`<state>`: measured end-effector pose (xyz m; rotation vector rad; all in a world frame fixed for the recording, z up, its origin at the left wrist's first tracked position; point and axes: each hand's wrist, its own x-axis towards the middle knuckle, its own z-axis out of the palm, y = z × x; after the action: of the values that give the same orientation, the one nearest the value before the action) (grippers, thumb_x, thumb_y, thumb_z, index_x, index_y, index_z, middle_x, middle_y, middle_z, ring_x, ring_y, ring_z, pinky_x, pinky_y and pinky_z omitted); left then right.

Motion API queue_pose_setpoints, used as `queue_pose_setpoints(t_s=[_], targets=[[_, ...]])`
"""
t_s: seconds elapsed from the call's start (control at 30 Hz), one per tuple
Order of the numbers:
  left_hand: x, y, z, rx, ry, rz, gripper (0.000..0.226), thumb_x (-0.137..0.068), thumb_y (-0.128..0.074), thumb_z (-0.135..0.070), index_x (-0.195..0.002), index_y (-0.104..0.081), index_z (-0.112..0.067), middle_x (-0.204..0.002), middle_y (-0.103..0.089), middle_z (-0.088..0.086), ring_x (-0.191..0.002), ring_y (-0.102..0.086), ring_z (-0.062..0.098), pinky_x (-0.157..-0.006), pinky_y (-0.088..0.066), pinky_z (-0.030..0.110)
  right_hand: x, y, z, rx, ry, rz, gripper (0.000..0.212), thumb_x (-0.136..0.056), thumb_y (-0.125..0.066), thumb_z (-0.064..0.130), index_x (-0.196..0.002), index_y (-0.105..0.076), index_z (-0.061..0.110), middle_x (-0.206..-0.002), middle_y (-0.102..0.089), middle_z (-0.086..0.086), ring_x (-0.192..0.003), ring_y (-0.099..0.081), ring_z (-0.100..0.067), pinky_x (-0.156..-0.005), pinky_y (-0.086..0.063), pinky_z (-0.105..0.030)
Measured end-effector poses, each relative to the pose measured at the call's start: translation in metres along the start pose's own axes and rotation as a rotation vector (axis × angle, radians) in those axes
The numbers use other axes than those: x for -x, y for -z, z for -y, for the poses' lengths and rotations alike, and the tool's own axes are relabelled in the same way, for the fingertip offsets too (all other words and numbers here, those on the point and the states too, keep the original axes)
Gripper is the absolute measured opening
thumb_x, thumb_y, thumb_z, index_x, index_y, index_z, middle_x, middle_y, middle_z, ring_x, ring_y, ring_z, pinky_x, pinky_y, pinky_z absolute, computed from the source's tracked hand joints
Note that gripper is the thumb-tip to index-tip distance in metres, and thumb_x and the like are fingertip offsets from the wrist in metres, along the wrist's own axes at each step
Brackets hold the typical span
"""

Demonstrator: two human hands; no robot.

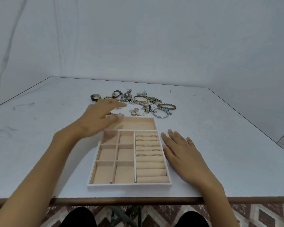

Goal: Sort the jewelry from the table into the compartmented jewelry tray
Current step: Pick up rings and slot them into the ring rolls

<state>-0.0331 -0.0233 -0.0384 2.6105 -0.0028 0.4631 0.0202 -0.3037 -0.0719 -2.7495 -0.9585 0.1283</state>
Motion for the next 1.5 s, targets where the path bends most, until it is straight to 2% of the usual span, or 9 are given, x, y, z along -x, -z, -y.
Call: queue_pose_setpoints(t_s=[0.17, 0.27, 0.37, 0.57, 0.73, 0.87, 1.2, 1.37, 1.5], targets=[[-0.031, 0.005, 0.032, 0.165, 0.236, -0.035, 0.039, -0.082, -0.05, -0.026, -0.119, -0.058, -0.037, -0.123, -0.055, -0.001, -0.12, -0.046, 0.02, -0.105, -0.036, 0.044, 0.0, 0.013, 0.007, 0.032, -0.002, 0.002, 0.051, -0.103, -0.02, 0.044, -0.152, -0.017, 0.032, -0.161, -0.008, 0.008, -0.148, -0.005, -0.008, -0.119, -0.008, -0.034], [-0.049, -0.006, 0.032, 0.183, 0.279, -0.007, 0.032, -0.091, -0.054, -0.008, -0.119, -0.063, -0.02, -0.107, -0.059, -0.004, -0.104, -0.053, 0.014, -0.091, -0.043, 0.028, -0.007, 0.032, 0.007, 0.102, 0.01, -0.007, 0.042, -0.1, -0.033, 0.041, -0.14, -0.044, 0.035, -0.147, -0.042, 0.008, -0.135, -0.037, -0.014, -0.102, -0.035, -0.033], [-0.067, -0.02, 0.027, 0.155, 0.264, 0.03, 0.027, -0.089, -0.057, -0.009, -0.11, -0.066, -0.024, -0.111, -0.063, -0.004, -0.107, -0.057, 0.017, -0.098, -0.046, 0.039, -0.031, 0.055, 0.002, 0.046, -0.008, 0.014, 0.026, -0.093, -0.048, 0.04, -0.113, -0.065, 0.038, -0.114, -0.065, 0.012, -0.107, -0.058, -0.015, -0.086, -0.044, -0.03], [-0.082, -0.033, 0.012, 0.041, 0.1, 0.138, 0.025, -0.094, -0.053, -0.018, -0.11, -0.066, -0.032, -0.115, -0.059, -0.01, -0.11, -0.052, 0.014, -0.099, -0.042, 0.04, -0.098, 0.069, -0.008, -0.231, 0.005, 0.008, 0.014, -0.087, -0.062, 0.029, -0.099, -0.069, 0.031, -0.077, -0.07, 0.008, -0.068, -0.069, -0.012, -0.071, -0.057, -0.034], [-0.087, -0.035, 0.026, -0.208, 0.106, 0.164, 0.032, -0.093, -0.054, -0.025, -0.123, -0.062, -0.033, -0.126, -0.057, -0.003, -0.118, -0.051, 0.019, -0.09, -0.044, 0.035, -0.147, 0.054, 0.014, -0.169, 0.022, -0.148, 0.014, -0.084, -0.061, 0.024, -0.091, -0.072, 0.028, -0.089, -0.066, 0.007, -0.086, -0.062, -0.016, -0.073, -0.048, -0.03], [-0.083, -0.033, 0.032, -0.221, 0.124, 0.059, 0.022, -0.089, -0.059, -0.028, -0.108, -0.069, -0.035, -0.107, -0.064, -0.01, -0.101, -0.058, 0.013, -0.069, -0.037, 0.027, -0.174, 0.044, 0.029, -0.144, 0.033, -0.176, 0.014, -0.086, -0.061, 0.018, -0.094, -0.072, 0.024, -0.098, -0.068, 0.002, -0.089, -0.062, -0.019, -0.061, -0.041, -0.025], [-0.08, -0.028, 0.033, -0.129, 0.172, 0.059, 0.015, -0.077, -0.069, -0.028, -0.077, -0.064, -0.042, -0.089, -0.068, -0.002, -0.087, -0.061, 0.017, -0.075, -0.049, 0.034, -0.208, 0.015, 0.04, 0.002, 0.206, -0.212, 0.033, -0.095, -0.055, 0.025, -0.127, -0.06, 0.035, -0.127, -0.053, -0.007, -0.122, -0.045, -0.026, -0.093, -0.039, -0.037], [-0.084, -0.033, 0.035, -0.146, 0.14, 0.003, 0.023, -0.085, -0.064, -0.023, -0.106, -0.066, -0.031, -0.098, -0.061, -0.013, -0.098, -0.059, 0.017, -0.08, -0.046, 0.032, -0.211, 0.009, 0.039, 0.062, 0.234, -0.219, 0.029, -0.098, -0.049, 0.03, -0.123, -0.062, 0.037, -0.125, -0.052, -0.008, -0.122, -0.043, -0.028, -0.097, -0.04, -0.041], [-0.087, -0.038, 0.035, -0.265, 0.128, 0.06, 0.031, -0.094, -0.053, -0.037, -0.121, -0.063, -0.027, -0.118, -0.059, -0.001, -0.112, -0.051, 0.02, -0.088, -0.042, 0.035, -0.211, 0.01, 0.04, 0.029, 0.221, -0.252, 0.021, -0.094, -0.054, 0.025, -0.108, -0.069, 0.03, -0.114, -0.057, -0.005, -0.115, -0.048, -0.026, -0.092, -0.04, -0.037]])
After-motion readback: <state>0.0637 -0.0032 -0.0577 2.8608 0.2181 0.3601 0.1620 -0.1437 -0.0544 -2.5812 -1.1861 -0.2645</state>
